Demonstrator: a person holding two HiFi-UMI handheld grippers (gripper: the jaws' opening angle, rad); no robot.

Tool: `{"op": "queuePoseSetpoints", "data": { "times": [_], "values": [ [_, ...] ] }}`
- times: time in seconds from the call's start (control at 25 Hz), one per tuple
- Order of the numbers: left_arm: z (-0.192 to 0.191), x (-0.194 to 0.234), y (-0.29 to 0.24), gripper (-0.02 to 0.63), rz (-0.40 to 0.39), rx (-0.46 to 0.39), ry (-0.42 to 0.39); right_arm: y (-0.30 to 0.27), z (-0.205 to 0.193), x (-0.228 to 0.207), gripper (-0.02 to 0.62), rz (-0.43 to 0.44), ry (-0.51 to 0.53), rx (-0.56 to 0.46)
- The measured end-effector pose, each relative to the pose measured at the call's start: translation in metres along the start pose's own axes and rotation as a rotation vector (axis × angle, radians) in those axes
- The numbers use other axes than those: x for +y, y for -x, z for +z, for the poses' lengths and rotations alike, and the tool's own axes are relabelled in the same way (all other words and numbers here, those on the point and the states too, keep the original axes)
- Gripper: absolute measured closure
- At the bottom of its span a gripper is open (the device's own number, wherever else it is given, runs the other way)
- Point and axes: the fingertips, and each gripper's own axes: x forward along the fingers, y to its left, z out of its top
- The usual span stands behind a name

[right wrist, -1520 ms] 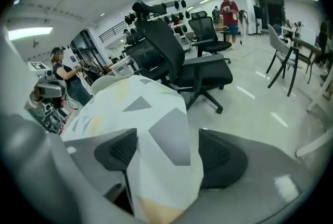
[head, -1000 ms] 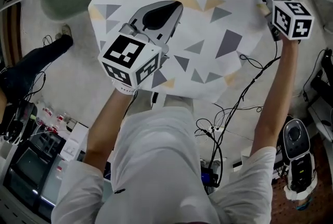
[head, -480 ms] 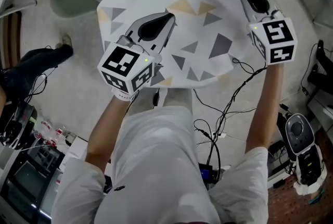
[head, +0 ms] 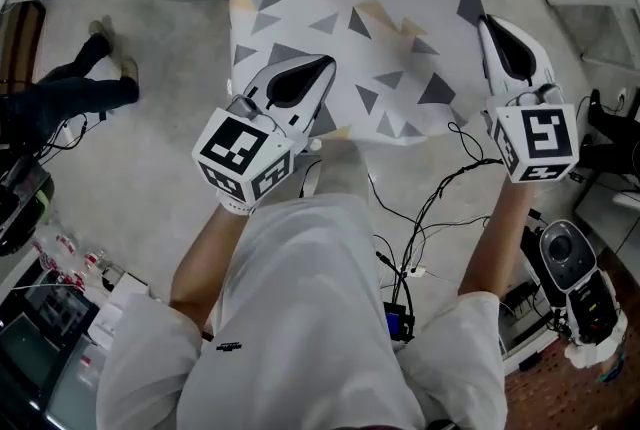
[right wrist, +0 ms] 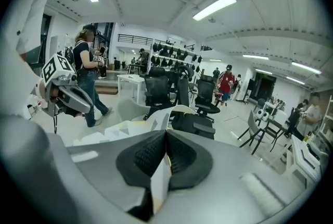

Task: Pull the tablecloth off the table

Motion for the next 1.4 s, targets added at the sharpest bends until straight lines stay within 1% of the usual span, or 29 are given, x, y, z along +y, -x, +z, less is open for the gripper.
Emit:
{"op": "queuePoseSetpoints", "data": {
  "times": [0.16,0.4,0.56,0.64,0.72,0.76,0.96,1.04,1.12,1.2,1.4],
  "values": [
    [-0.004,-0.008,0.053,0.6,-0.003,-0.042,-0.004,0.032,0.025,0.04,0.583,-0.021,-0.005,-0.02],
    [-0.022,-0.011,0.112,0.6,-0.003,-0.1,-0.001,0.073,0.044,0.087,0.583,-0.069,-0.025,-0.052],
    [-0.02,-0.029,0.147,0.6,-0.006,-0.131,-0.023,0.115,0.069,0.105,0.583,-0.108,-0.011,-0.103],
    [-0.021,-0.04,0.156,0.6,-0.015,-0.141,-0.038,0.133,0.075,0.113,0.583,-0.11,-0.014,-0.126],
    [-0.028,-0.046,0.171,0.6,-0.025,-0.147,-0.05,0.147,0.078,0.135,0.583,-0.092,-0.02,-0.14],
    [-0.032,-0.045,0.183,0.6,-0.029,-0.151,-0.054,0.151,0.081,0.153,0.583,-0.079,-0.019,-0.141],
    [-0.053,-0.019,0.267,0.6,-0.024,-0.166,-0.047,0.148,0.1,0.282,0.583,0.004,0.04,-0.098],
    [-0.059,-0.014,0.286,0.6,-0.014,-0.168,-0.038,0.147,0.101,0.317,0.583,0.036,0.051,-0.075],
    [-0.061,-0.015,0.295,0.6,-0.004,-0.172,-0.032,0.151,0.098,0.334,0.583,0.058,0.046,-0.061],
    [-0.06,-0.019,0.301,0.6,0.002,-0.177,-0.023,0.159,0.095,0.342,0.583,0.068,0.032,-0.055],
    [-0.069,-0.032,0.314,0.6,0.0,-0.172,-0.012,0.18,0.093,0.366,0.583,0.102,-0.032,-0.063]
  ]
}}
